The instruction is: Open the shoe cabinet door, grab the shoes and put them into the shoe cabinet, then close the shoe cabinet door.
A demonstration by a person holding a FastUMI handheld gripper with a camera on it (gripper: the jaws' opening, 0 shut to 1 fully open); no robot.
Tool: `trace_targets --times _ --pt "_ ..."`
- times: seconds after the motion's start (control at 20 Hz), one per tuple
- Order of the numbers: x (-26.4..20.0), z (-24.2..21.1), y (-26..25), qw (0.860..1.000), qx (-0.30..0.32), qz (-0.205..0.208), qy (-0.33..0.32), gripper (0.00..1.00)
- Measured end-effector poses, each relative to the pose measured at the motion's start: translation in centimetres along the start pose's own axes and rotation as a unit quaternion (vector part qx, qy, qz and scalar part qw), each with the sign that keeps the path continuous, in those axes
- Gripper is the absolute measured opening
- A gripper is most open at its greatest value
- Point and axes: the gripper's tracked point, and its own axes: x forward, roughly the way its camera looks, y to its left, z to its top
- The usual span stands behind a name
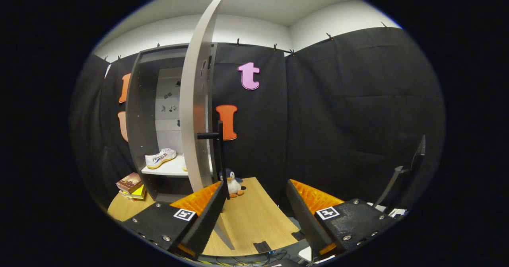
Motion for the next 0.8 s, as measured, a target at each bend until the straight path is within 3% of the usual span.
trace_targets --times 0.25,0.35,0.8 --pt "1.4 -0.3 1.9 0.999 -0.005 0.046 0.005 0.93" --pt "1.2 -0.7 3.3 0.997 0.008 0.072 0.013 0.88" --pt "-1.4 -0.1 11.1 0.985 0.025 0.169 0.006 0.87"
